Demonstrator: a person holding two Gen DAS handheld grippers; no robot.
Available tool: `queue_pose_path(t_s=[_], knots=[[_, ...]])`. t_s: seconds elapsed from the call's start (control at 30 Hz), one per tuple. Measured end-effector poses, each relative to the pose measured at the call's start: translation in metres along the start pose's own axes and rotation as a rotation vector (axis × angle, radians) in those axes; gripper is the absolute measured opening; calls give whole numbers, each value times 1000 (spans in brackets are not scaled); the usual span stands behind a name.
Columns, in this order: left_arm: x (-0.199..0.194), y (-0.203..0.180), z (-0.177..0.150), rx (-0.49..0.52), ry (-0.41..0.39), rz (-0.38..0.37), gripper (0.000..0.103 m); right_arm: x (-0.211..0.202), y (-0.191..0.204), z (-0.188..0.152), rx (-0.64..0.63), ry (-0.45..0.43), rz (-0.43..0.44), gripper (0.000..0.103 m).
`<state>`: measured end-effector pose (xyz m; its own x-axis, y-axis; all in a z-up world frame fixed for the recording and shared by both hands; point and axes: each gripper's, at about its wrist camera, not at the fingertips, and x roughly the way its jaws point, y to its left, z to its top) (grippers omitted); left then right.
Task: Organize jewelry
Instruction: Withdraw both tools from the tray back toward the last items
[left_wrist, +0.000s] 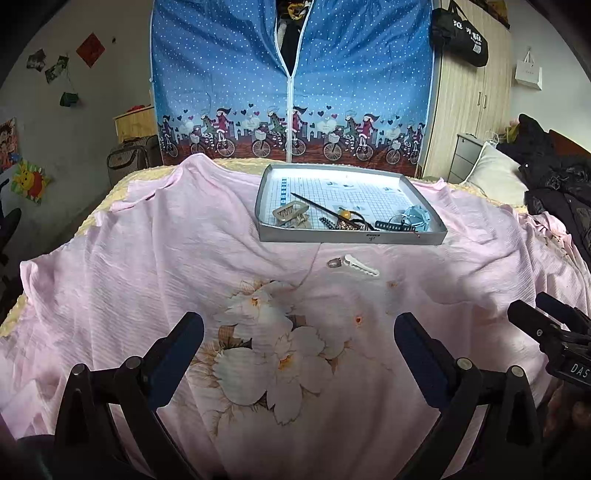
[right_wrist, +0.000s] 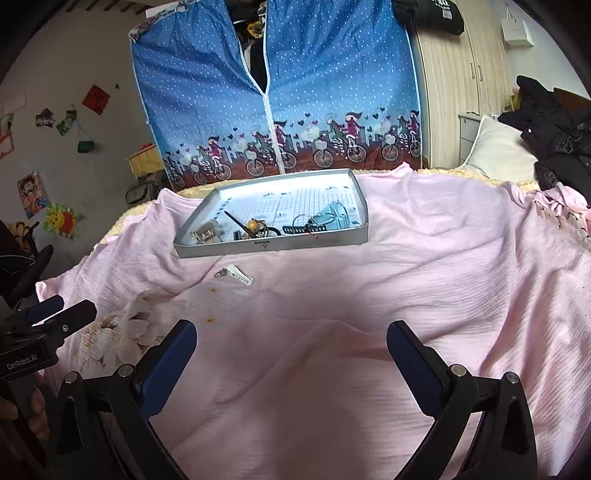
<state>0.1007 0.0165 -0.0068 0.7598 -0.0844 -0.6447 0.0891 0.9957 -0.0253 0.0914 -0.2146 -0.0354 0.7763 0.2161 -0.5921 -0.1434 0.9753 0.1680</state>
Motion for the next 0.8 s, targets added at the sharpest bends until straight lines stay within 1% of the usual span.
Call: queue_pose_path(t_s=[0.1, 0.2, 0.3, 0.4, 0.43, 0.5, 0.57, 0.63, 0.7, 0.8], knots=[[12, 5, 1, -11, 63, 37, 101, 3, 0, 0, 4, 19, -18, 103], [21, 15, -1, -60, 109, 53, 101, 8, -1, -1, 9, 51, -30, 103], [24, 23, 0, -99, 129, 50, 101, 14, -2, -1, 12, 83, -39, 103], [25, 25, 5, -106, 138, 42, 101, 20, -2, -1, 16, 116, -43, 103], [26, 24, 9, -99, 141, 38, 101, 22, -2, -1, 19, 129, -43, 103], [28, 22, 20, -51, 143, 43, 101, 27, -3, 0, 24, 155, -35, 103], [30, 21, 32, 18, 126, 82, 101, 32, -4, 1, 28, 174, -13, 103], [34, 21, 46, 81, 109, 102, 101, 37, -5, 4, 22, 186, -2, 103], [41, 23, 56, 123, 106, 97, 101, 42, -4, 9, 2, 189, 7, 103], [55, 26, 66, 168, 109, 53, 101, 48, -4, 15, -39, 147, 2, 103]])
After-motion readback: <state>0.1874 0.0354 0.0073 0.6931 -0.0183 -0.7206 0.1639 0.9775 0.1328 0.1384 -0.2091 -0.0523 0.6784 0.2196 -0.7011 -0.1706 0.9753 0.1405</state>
